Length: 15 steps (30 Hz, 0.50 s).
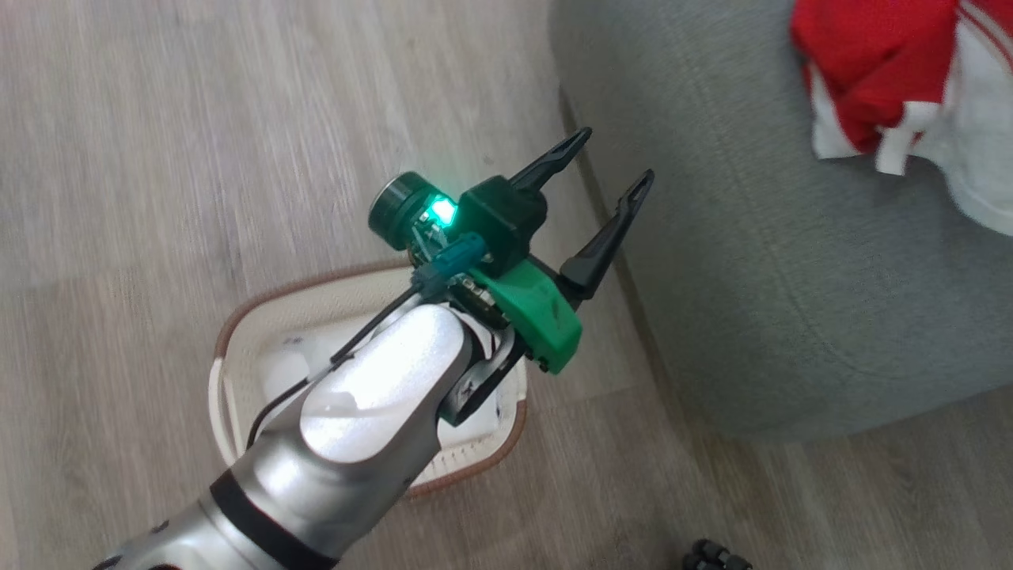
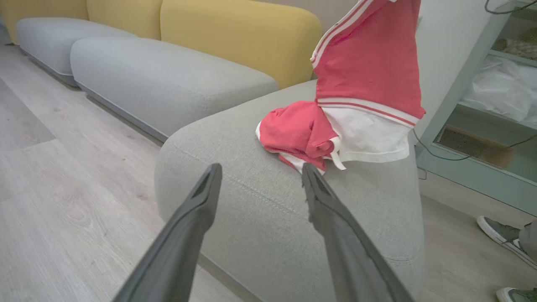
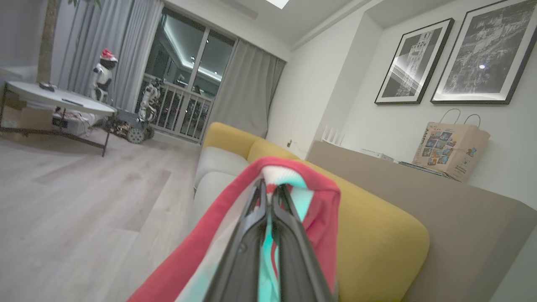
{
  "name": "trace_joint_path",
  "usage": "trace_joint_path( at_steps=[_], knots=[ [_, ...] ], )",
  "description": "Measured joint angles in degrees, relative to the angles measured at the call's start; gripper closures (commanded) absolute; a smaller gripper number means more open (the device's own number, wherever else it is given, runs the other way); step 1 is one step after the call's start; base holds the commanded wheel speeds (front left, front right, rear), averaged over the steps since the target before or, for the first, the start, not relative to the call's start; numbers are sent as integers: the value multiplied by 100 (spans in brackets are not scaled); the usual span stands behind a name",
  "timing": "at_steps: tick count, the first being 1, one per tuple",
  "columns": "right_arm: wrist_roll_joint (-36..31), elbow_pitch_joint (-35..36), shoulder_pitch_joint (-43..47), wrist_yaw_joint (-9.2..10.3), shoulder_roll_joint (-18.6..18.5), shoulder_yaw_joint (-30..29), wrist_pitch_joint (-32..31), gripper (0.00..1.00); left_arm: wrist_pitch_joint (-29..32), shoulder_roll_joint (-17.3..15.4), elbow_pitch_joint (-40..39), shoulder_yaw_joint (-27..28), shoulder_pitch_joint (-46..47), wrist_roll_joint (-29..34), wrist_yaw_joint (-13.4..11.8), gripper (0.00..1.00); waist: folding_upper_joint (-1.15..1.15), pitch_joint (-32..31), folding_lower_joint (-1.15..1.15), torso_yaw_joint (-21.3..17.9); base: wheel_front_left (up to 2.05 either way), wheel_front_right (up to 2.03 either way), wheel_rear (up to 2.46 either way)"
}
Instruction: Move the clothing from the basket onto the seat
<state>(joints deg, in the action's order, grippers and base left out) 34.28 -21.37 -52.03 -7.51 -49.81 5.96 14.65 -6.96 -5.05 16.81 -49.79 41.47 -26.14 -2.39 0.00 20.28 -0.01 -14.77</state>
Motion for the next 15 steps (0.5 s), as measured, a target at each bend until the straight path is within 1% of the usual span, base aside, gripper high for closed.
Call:
trace_joint_path(
  at_steps=[3,7,11,15],
  knots=[
    [-269,-569,-196,1,32,30,-1,100,55,24,-4,-67,108,34,-37,0,0,271,-1,132,0,0,0],
    [-483,-1206,-313,0,174,264,-1,100,84,71,-2,-146,238,86,-75,0,0,597,-1,335,0,0,0],
    [-515,-1887,-520,0,257,539,-2,100,76,88,-2,-165,352,114,-120,0,0,830,-1,575,0,0,0],
    [-497,-2438,-698,0,266,911,-1,100,22,118,-2,-198,421,137,-168,0,0,988,0,787,0,0,0]
  ],
)
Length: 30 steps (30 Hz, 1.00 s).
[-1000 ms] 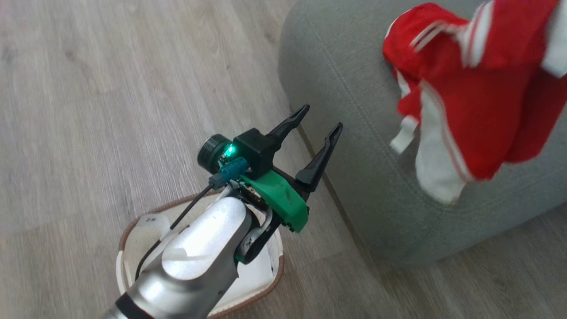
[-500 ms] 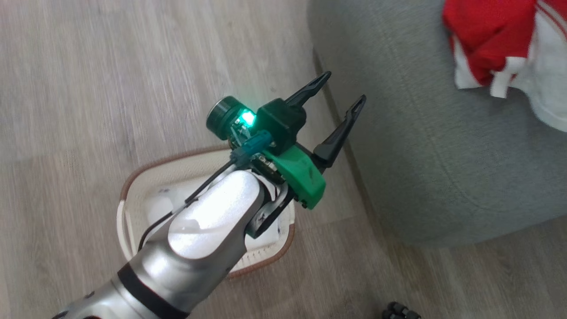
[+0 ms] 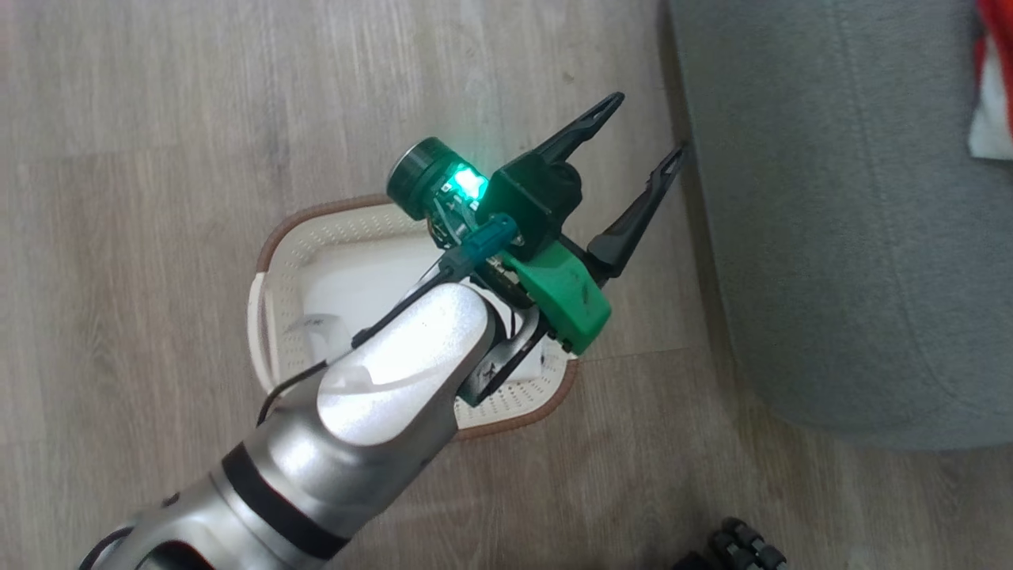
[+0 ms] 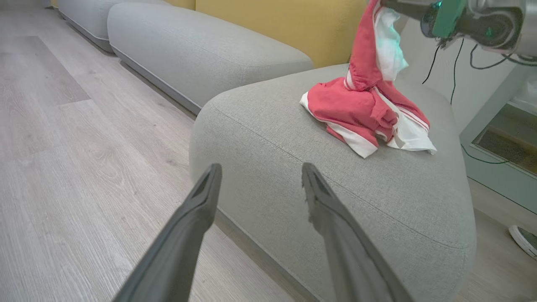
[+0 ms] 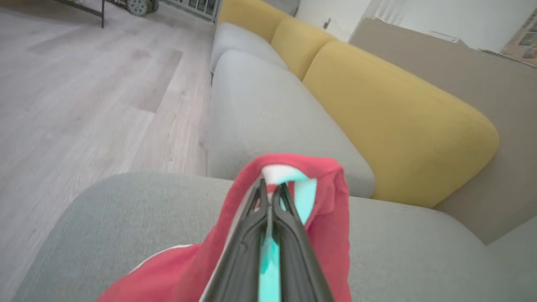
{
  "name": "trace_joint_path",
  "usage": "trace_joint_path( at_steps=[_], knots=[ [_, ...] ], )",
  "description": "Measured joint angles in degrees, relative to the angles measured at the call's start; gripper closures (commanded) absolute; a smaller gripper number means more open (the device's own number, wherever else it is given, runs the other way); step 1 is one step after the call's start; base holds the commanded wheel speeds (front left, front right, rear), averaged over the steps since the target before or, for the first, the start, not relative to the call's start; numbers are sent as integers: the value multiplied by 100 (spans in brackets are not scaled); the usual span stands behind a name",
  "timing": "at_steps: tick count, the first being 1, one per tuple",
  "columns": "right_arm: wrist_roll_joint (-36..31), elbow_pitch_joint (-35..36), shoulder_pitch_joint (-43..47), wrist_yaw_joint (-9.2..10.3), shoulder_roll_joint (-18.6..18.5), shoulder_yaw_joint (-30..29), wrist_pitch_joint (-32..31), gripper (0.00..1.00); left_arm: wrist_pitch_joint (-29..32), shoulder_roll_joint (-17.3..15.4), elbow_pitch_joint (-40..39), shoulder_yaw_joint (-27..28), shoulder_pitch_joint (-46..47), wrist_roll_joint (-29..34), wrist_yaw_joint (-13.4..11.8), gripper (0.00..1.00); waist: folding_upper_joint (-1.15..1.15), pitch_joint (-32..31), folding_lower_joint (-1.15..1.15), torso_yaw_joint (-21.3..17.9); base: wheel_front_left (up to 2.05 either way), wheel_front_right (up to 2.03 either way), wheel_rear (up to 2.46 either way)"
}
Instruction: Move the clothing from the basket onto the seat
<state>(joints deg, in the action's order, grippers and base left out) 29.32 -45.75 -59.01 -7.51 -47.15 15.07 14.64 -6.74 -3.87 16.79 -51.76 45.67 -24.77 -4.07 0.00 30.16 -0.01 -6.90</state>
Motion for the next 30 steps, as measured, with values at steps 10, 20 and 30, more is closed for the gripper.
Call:
trace_joint_path(
  at_steps=[10,20,30],
  knots=[
    [905,-973,-348,0,47,1505,-683,100,-118,35,57,-114,52,-26,-51,0,0,119,1,153,0,0,0],
    [1767,-971,-389,0,-16,2358,-1036,0,-238,47,183,-121,113,-133,-56,0,0,-105,1,100,0,0,0],
    [2239,-543,-628,0,-33,3366,-1414,0,-459,5,276,-62,-176,-456,-41,0,0,-912,1,-53,0,0,0]
  ],
)
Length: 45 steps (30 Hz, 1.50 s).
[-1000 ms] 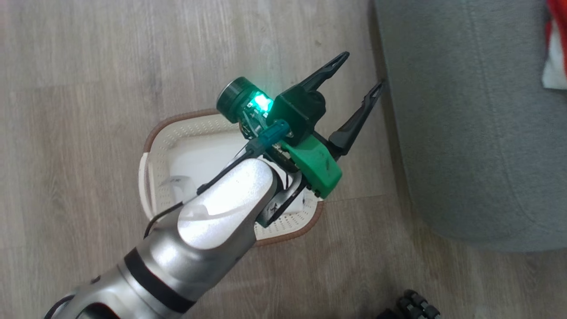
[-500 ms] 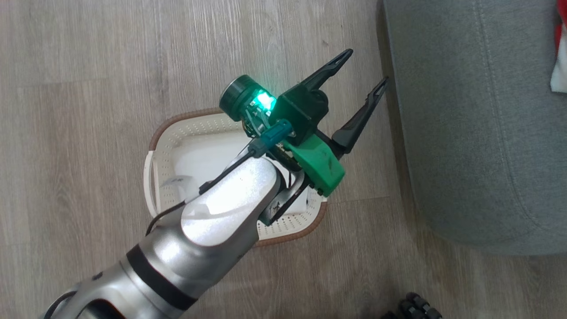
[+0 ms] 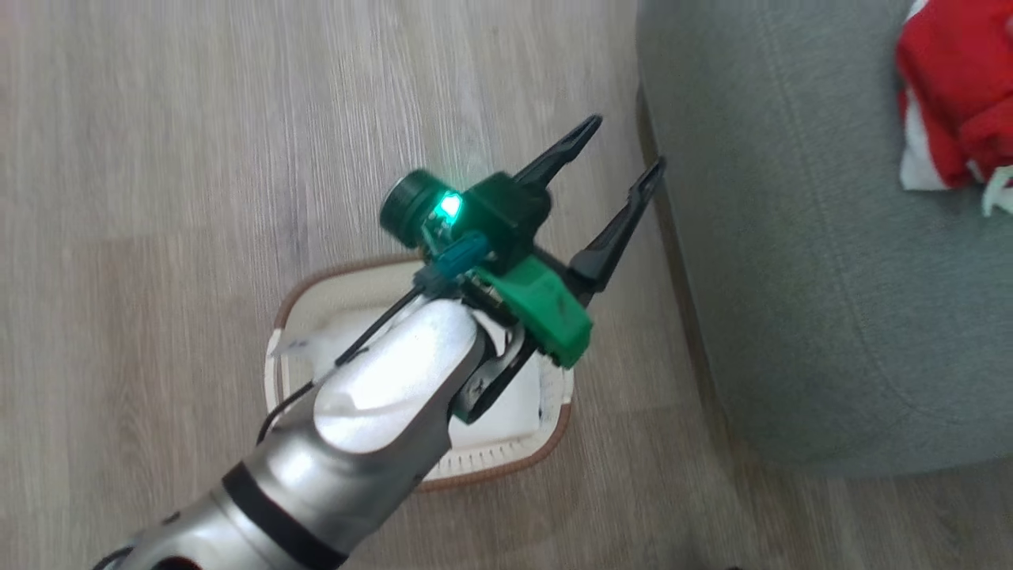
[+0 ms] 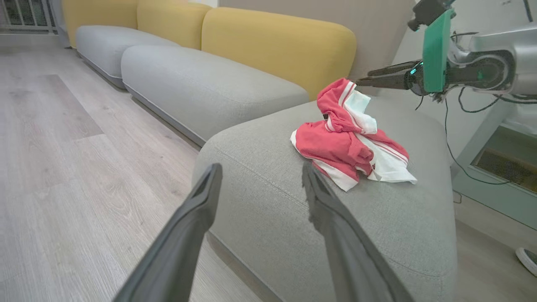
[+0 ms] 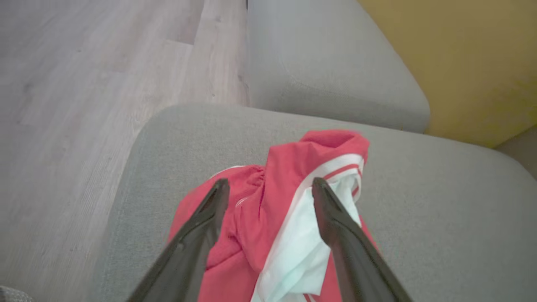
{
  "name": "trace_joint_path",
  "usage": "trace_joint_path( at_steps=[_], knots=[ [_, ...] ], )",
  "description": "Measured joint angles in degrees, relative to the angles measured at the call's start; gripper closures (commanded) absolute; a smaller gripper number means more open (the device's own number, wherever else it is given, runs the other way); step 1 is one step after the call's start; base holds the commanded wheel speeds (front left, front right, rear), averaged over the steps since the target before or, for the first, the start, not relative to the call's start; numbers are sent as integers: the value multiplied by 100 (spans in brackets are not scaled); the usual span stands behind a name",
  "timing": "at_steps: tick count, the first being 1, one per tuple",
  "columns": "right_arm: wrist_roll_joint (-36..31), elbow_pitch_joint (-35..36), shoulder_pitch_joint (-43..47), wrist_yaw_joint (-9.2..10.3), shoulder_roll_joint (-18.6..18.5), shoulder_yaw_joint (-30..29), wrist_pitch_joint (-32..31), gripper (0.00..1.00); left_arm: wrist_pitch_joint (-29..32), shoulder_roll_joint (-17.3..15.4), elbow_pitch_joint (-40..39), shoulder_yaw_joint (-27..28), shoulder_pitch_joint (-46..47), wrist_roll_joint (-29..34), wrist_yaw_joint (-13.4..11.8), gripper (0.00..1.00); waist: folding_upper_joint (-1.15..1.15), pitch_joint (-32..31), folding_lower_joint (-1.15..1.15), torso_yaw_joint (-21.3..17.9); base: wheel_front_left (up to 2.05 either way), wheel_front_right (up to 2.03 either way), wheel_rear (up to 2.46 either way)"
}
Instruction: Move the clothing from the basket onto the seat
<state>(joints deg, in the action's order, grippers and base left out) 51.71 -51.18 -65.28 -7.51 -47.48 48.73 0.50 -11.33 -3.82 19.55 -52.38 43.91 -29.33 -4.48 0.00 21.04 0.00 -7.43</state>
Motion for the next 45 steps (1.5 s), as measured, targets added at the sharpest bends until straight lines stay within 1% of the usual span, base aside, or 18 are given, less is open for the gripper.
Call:
trace_joint_path(
  at_steps=[1,2,7,10,13,17,19,21,25,28,31,35,36,40,43,45],
  knots=[
    [0,0,0,0,0,0,0,0,0,0,0,0,0,0,0,0,0,0,0,0,0,0,0],
    [51,183,-63,0,-45,162,110,0,-63,-46,1,56,-143,-62,-1,0,0,-193,0,-31,0,0,0],
    [300,544,-117,0,-193,304,735,0,-178,-196,-75,257,-463,-225,-27,0,0,-687,0,-68,0,0,0],
    [380,731,-105,0,-268,416,982,0,-199,-315,-170,374,-659,-281,-132,0,0,-967,0,-62,0,0,0],
    [431,921,-79,0,-436,433,1196,0,-240,-430,-294,520,-867,-326,-218,0,0,-1214,0,-11,0,0,0],
    [433,1265,291,0,-712,275,1373,0,-286,-616,-535,777,-1152,-410,-412,0,0,-1441,0,150,0,0,0],
    [435,1456,632,0,-730,125,1390,0,-288,-762,-659,922,-1333,-428,-520,0,0,-1519,0,238,0,0,0],
    [412,1731,982,0,-721,-176,1391,0,-288,-911,-772,1069,-1528,-430,-608,0,0,-1582,0,319,0,0,0],
    [40,2237,1629,0,-666,-1326,1397,0,-289,-1106,-1025,1307,-1847,-428,-804,0,0,-1666,0,462,0,0,0],
    [-400,2592,2399,0,-423,-2218,1397,0,-294,-1183,-1191,1472,-2038,-428,-925,0,0,-1701,0,568,0,0,0],
    [-922,2977,3385,1,74,-2972,1397,0,-296,-1201,-1306,1656,-2263,-419,-1025,0,0,-1733,0,667,0,0,0],
    [-1593,3606,4508,1,782,-3857,1397,0,-294,-1203,-1429,1963,-2642,-308,-1087,0,0,-1795,0,776,0,0,0],
    [-1593,3606,4508,1,782,-3857,1397,0,-294,-1203,-1429,1963,-2642,-308,-1087,0,0,-1795,0,776,0,0,0],
    [-2159,4203,5328,0,1411,-4410,1397,0,-296,-1187,-1555,2358,-3091,-171,-1100,0,0,-1885,0,856,0,0,0],
    [-2465,4485,5816,0,1837,-4603,1397,0,-296,-1092,-1604,2651,-3412,-90,-1061,0,0,-1938,1,890,0,0,0],
    [-2611,4586,6043,0,2080,-4679,1397,0,-294,-1033,-1604,2792,-3595,74,-1005,0,0,-1960,0,897,0,0,0]
  ],
)
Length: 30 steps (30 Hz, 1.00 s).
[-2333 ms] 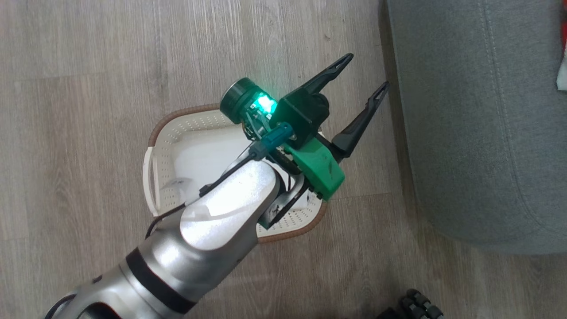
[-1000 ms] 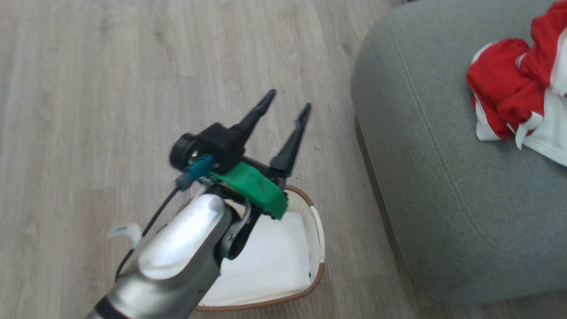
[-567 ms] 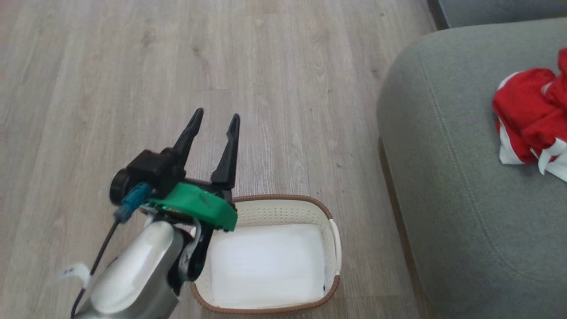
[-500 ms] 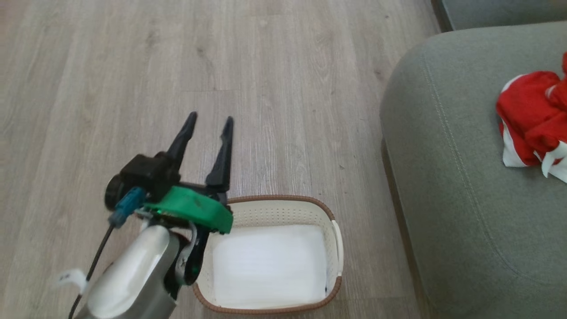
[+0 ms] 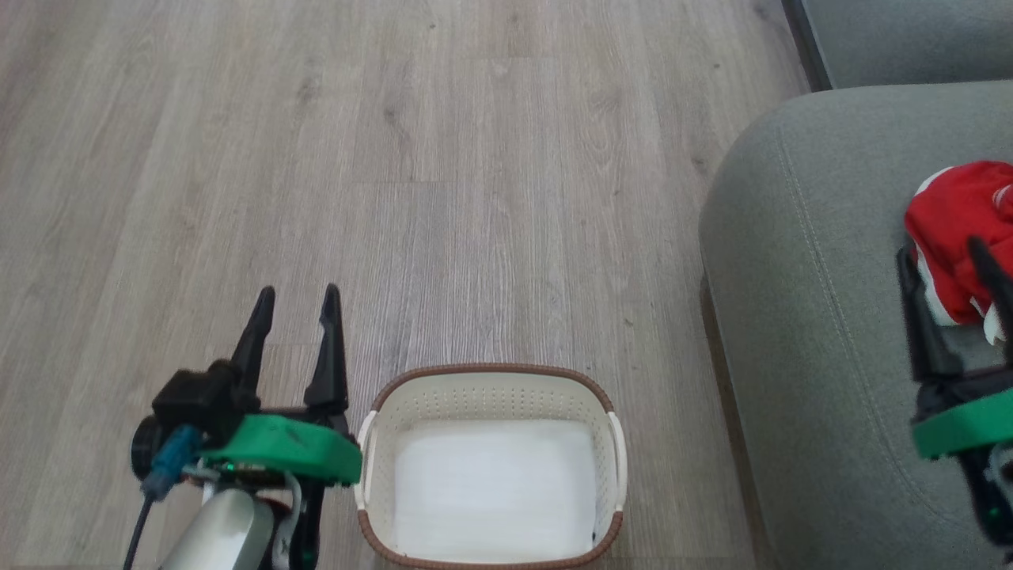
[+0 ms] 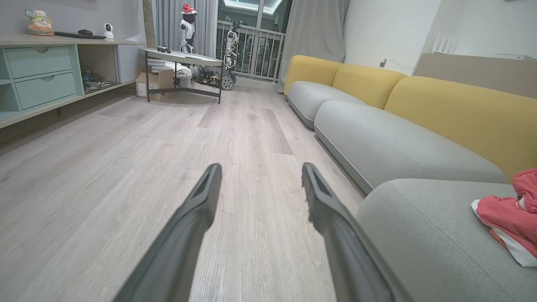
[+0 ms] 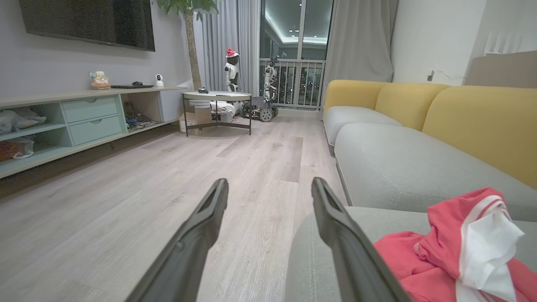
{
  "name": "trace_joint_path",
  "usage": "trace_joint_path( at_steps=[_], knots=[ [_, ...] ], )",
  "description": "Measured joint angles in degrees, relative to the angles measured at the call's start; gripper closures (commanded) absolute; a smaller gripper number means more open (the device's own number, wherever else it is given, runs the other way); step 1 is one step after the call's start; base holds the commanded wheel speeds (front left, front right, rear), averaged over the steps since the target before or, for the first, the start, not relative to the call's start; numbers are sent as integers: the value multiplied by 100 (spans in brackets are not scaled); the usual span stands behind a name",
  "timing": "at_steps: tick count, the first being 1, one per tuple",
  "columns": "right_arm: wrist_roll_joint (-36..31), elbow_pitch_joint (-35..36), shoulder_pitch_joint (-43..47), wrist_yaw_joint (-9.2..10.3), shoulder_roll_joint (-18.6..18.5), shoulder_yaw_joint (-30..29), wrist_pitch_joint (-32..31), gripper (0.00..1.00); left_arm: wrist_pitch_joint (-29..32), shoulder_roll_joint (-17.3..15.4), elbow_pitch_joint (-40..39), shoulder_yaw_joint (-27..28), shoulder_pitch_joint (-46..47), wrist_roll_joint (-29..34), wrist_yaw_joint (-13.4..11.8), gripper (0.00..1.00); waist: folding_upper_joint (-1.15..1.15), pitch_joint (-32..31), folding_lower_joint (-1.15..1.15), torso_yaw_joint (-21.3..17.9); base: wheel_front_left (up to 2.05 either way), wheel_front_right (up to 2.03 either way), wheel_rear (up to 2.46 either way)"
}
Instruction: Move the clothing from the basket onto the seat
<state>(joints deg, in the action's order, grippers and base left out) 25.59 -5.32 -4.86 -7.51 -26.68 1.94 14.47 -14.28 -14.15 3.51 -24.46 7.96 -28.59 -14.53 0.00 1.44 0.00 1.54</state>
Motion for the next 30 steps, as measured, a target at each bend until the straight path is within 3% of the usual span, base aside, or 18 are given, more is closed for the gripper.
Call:
trace_joint_path(
  at_steps=[5,12,21,30],
  knots=[
    [-308,188,296,1,516,-183,0,0,-1,181,85,270,-298,333,288,0,0,-31,0,23,0,0,0],
    [-454,227,481,1,898,-256,0,0,-1,476,475,725,-477,680,682,0,0,-45,0,42,0,0,0],
    [-491,230,597,1,1032,-132,0,0,-1,823,680,1225,-565,1081,1095,0,0,2,0,-2,0,0,0],
    [-487,223,595,1,1033,-34,0,0,0,1020,781,1475,-564,1361,1338,0,0,0,0,-25,0,0,0]
  ],
)
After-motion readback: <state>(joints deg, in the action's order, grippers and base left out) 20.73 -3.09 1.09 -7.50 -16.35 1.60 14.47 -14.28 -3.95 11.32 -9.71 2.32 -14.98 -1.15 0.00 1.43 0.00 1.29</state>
